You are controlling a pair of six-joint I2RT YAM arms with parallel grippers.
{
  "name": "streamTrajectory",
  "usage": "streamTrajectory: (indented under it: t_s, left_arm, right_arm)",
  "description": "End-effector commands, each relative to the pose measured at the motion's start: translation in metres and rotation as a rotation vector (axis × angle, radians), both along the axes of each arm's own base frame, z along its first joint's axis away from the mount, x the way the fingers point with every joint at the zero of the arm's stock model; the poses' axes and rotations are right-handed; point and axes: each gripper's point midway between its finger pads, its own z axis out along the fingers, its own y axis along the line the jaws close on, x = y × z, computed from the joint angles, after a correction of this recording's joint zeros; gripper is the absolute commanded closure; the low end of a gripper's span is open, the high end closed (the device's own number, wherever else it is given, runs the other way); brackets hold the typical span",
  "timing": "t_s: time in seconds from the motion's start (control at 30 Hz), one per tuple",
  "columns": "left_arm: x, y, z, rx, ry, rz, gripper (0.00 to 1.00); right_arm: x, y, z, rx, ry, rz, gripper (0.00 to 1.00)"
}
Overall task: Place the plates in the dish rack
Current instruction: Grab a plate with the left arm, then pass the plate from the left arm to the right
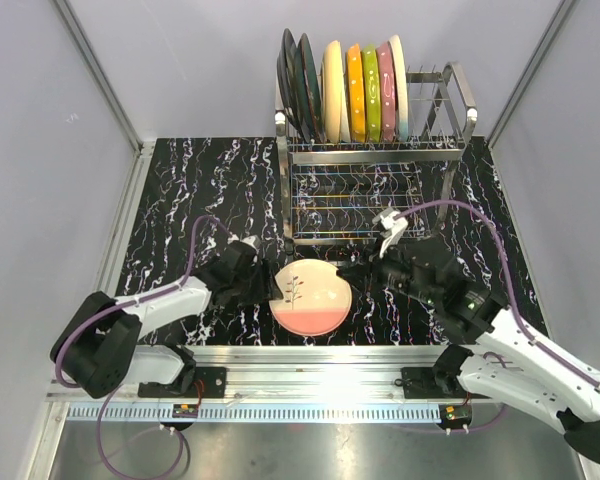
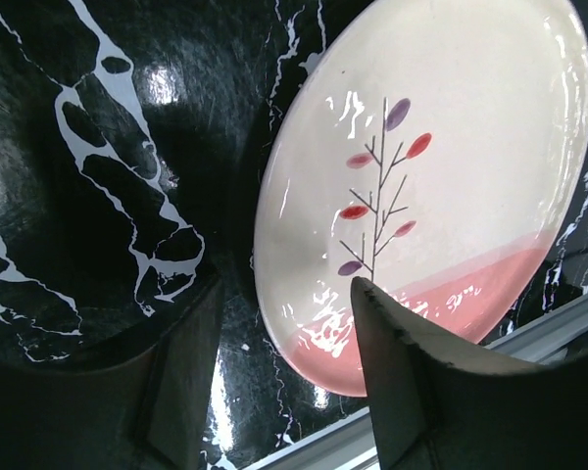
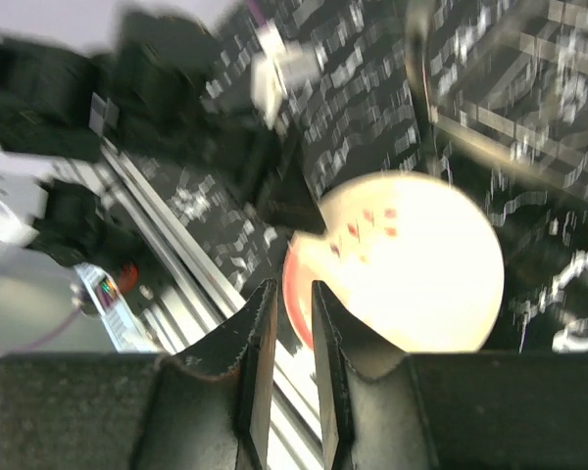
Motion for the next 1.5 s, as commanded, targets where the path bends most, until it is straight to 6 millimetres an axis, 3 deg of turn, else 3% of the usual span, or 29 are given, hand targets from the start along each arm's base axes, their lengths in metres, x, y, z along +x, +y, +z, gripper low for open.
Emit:
streamTrajectory:
  t_s: [0.0, 0.23, 0.43, 0.57, 0.6, 0.83, 1.1, 1.17, 1.33, 1.47]
  left_arm:
    - [0.000, -0.003, -0.005, 0.005, 0.005, -0.008, 0.48]
    - [-0.004, -0.001, -0.015, 0.024, 0.029, -0.006, 0.76]
    - [-0.003, 0.001, -0.012, 0.030, 0.024, 0.008, 1.00]
    - [0.001, 0.005, -0.003, 0.052, 0.010, 0.024, 1.00]
    - [0.001, 0.006, 0.000, 0.054, 0.007, 0.027, 1.00]
    - [0.007, 0.008, 0.032, 0.034, -0.055, 0.044, 1.00]
    - [0.007, 0.008, 0.058, 0.001, -0.096, 0.058, 1.00]
    - [0.007, 0.008, 0.063, -0.005, -0.103, 0.056, 1.00]
    - [0.006, 0.008, 0.072, -0.012, -0.117, 0.049, 1.00]
    - [0.006, 0.008, 0.079, -0.020, -0.127, 0.045, 1.00]
  right_arm:
    - [0.001, 0.002, -0.023, 0.012, 0.046, -0.063, 0.74]
    - [-0.007, 0.005, -0.068, -0.072, 0.104, -0.094, 0.74]
    - [-0.014, 0.022, -0.102, -0.173, 0.133, -0.072, 0.68]
    - [-0.020, 0.037, -0.109, -0.225, 0.107, -0.055, 0.59]
    - [-0.026, 0.042, -0.109, -0.237, 0.097, -0.036, 0.51]
    - [-0.032, 0.071, -0.123, -0.355, 0.018, -0.038, 0.32]
    - [-0.037, 0.110, -0.148, -0.513, -0.105, -0.058, 0.17]
    - [-0.042, 0.124, -0.142, -0.517, -0.135, -0.041, 0.12]
    - [-0.049, 0.148, -0.152, -0.576, -0.177, -0.016, 0.09]
    - [-0.046, 0.149, -0.167, -0.631, -0.184, -0.055, 0.08]
